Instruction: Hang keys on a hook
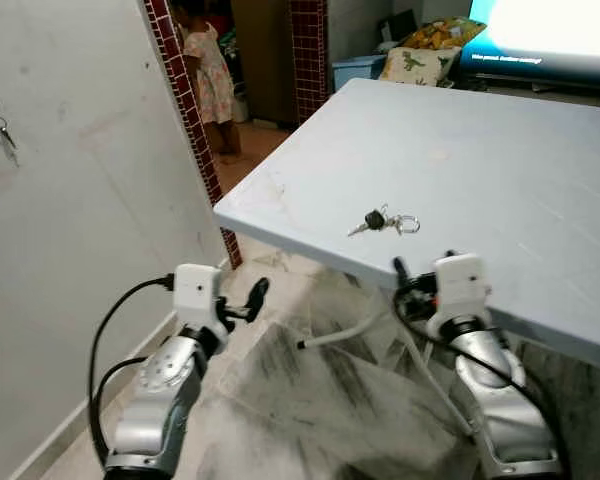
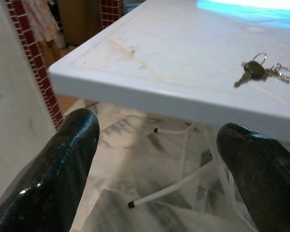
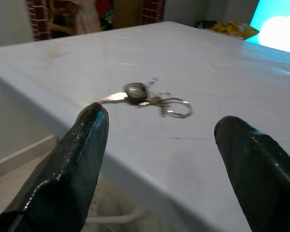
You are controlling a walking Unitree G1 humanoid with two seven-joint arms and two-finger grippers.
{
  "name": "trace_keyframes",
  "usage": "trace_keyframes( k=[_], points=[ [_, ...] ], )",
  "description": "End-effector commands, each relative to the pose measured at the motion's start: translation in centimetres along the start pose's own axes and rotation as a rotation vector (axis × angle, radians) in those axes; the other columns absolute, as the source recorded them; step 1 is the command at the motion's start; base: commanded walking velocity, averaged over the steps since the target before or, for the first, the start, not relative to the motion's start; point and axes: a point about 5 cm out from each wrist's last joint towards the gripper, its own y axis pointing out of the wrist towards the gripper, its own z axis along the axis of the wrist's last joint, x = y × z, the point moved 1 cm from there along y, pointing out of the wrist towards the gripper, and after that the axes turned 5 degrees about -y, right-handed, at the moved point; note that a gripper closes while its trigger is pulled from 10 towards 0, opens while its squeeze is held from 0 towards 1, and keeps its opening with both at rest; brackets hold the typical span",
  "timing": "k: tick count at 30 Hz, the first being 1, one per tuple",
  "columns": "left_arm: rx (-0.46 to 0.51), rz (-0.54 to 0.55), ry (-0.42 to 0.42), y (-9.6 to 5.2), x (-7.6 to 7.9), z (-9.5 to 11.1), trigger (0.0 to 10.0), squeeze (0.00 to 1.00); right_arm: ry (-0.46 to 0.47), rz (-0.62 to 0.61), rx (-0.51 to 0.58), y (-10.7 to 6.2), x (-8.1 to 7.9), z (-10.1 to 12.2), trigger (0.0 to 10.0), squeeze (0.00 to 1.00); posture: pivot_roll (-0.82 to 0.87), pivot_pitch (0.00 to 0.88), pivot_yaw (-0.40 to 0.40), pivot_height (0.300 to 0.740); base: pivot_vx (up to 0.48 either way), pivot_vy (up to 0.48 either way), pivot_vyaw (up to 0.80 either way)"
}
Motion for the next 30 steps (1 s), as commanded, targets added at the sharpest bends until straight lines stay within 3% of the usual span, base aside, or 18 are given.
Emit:
trace_keyframes(
  k=[1,20,30],
  points=[
    [-0.001,-0.009,0.009,-0.06,0.05,0.08,10.0,0.0,0.002,-0.006,0.012,0.08,0.09,0.49,10.0,0.0,-0.07,0.0,0.119,0.74,0.382,0.0,0.0],
    [-0.022,-0.036,0.008,0.08,0.48,-0.22,10.0,0.0,0.012,-0.025,0.002,0.16,0.07,0.44,10.0,0.0,-0.07,0.0,0.126,0.74,0.388,0.0,0.0],
    [-0.032,-0.037,0.009,0.1,0.47,-0.32,10.0,0.0,0.012,-0.024,0.004,0.15,0.01,0.45,10.0,0.0,-0.07,0.0,0.128,0.74,0.385,0.028,-0.25]
  ],
)
